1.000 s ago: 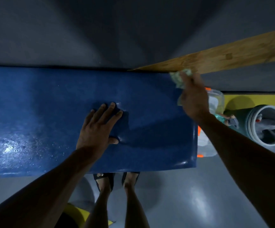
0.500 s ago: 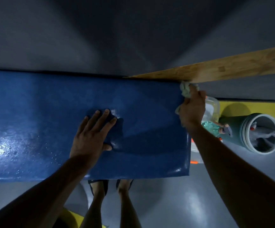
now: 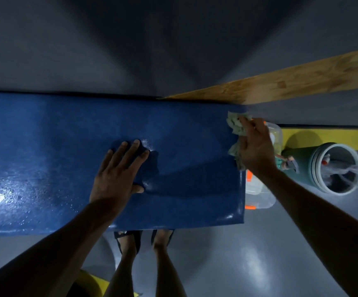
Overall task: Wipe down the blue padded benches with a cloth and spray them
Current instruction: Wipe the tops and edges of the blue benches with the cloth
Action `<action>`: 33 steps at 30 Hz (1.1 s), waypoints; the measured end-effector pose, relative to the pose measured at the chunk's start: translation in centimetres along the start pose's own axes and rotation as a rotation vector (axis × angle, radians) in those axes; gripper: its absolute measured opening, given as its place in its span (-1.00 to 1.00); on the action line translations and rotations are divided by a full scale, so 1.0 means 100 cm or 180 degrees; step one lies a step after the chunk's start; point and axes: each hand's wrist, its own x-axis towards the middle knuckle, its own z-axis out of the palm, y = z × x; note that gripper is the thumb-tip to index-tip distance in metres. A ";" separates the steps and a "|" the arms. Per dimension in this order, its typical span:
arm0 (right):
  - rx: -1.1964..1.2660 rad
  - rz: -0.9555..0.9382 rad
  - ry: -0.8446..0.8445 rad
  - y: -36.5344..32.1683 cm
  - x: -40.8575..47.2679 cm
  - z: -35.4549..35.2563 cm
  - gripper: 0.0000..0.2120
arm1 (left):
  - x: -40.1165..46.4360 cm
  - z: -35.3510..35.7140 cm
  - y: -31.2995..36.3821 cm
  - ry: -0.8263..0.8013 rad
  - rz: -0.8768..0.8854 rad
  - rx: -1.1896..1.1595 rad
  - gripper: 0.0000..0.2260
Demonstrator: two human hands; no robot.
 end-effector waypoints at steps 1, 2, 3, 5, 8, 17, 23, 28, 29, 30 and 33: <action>-0.0079 0.0150 -0.0020 0.004 0.009 -0.003 -0.55 | 0.000 0.000 0.000 0.0000 0.0002 0.0008 0.03; -0.0035 0.0468 -0.0007 0.003 0.019 -0.003 -0.57 | 0.000 0.000 0.001 -0.0017 -0.0002 0.0016 0.04; 0.0034 0.0818 0.0075 -0.003 0.027 -0.002 -0.58 | 0.000 0.000 0.001 -0.0033 -0.0014 0.0021 0.04; 0.0060 0.1320 0.0266 -0.034 0.036 0.006 -0.54 | 0.001 0.001 0.001 -0.0041 -0.0034 0.0021 0.04; 0.0022 0.1313 0.0371 -0.101 0.035 0.022 -0.49 | 0.001 0.001 0.001 -0.0040 -0.0031 0.0037 0.02; -0.0487 -0.0943 -0.0264 -0.129 0.041 0.030 -0.51 | 0.001 0.000 0.000 -0.0061 -0.0003 0.0071 0.02; -0.0168 0.0630 0.0065 -0.061 0.040 0.011 -0.52 | 0.001 0.001 0.001 -0.0040 -0.0014 0.0028 0.02; -0.0021 0.0422 -0.0026 -0.134 0.031 0.028 -0.53 | 0.000 0.000 0.000 0.0082 0.0018 -0.0063 0.01; 0.0069 -0.0007 -0.0190 -0.146 0.021 0.031 -0.52 | 0.000 -0.001 -0.001 0.0086 0.0025 -0.0060 0.01; 0.0131 -0.0403 -0.0348 -0.152 0.006 0.033 -0.51 | 0.001 -0.002 0.000 0.0056 0.0033 -0.0037 0.00; 0.0334 -0.0719 -0.0589 -0.142 -0.054 0.035 -0.47 | 0.001 -0.003 0.001 -0.0051 -0.0003 0.0000 -0.02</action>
